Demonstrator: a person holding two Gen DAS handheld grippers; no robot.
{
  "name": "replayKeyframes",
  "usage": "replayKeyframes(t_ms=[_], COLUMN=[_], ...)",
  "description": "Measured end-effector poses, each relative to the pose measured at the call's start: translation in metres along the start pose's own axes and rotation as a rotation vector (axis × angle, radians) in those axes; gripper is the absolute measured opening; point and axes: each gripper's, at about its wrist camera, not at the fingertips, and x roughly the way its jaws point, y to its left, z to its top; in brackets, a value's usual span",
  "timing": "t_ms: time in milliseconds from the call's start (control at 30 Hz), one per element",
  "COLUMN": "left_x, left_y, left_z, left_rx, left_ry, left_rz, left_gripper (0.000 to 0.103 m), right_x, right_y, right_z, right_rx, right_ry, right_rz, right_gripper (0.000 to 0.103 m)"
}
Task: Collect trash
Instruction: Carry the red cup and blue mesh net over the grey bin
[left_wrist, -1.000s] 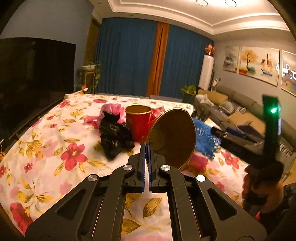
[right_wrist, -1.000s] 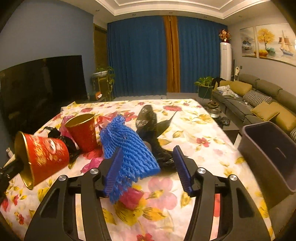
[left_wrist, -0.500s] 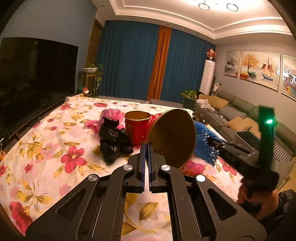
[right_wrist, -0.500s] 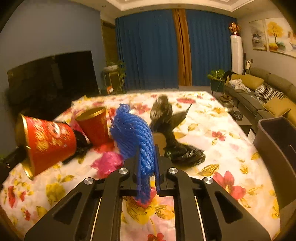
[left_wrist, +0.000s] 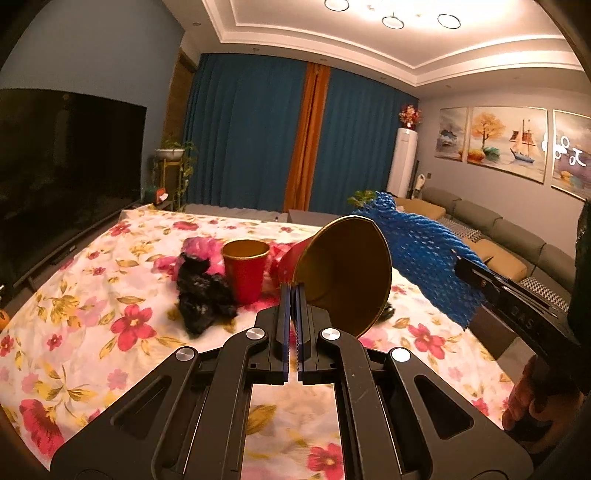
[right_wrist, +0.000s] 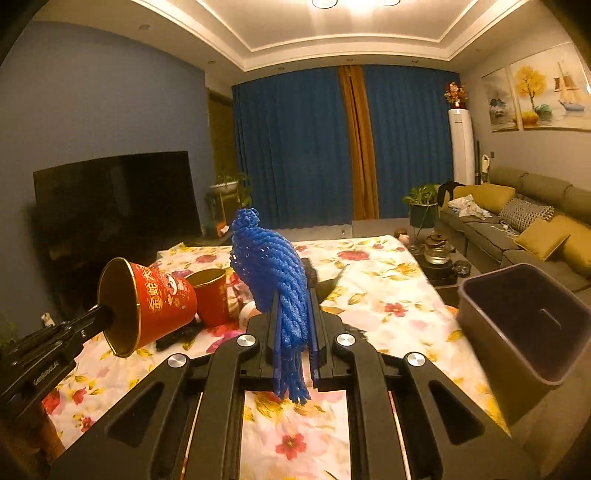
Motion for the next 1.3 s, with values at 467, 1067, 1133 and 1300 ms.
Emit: replayKeyframes(t_ms=[467, 1067, 1133, 1300], left_x=[0.02, 0.075, 0.083, 0.108], left_y=[-0.065, -0.196, -0.209, -0.242], left_z=[0.008, 0.024, 0.023, 0.02], left_rx=[0.064, 0.153, 0.162, 0.189], left_ry=[-0.003, -0.024, -0.02, -0.008], left_rz=[-0.088, -0.327, -0.357, -0.41], left_gripper=[0.002, 0.002, 0.002, 0.002], right_x=[-0.045, -0.076, -0.078, -0.079], right_y=[-0.053, -0.141, -0.153, -0.18], right_z=[0.007, 0.014, 0.012, 0.009], right_rx=[0.009, 0.053, 0.062, 0.089], right_ry=[-0.057, -0.141, -0.147, -0.153], right_rz=[-0.132, -0.399, -0.432, -0.479], right_gripper=[0.013, 0.013, 0.013, 0.013])
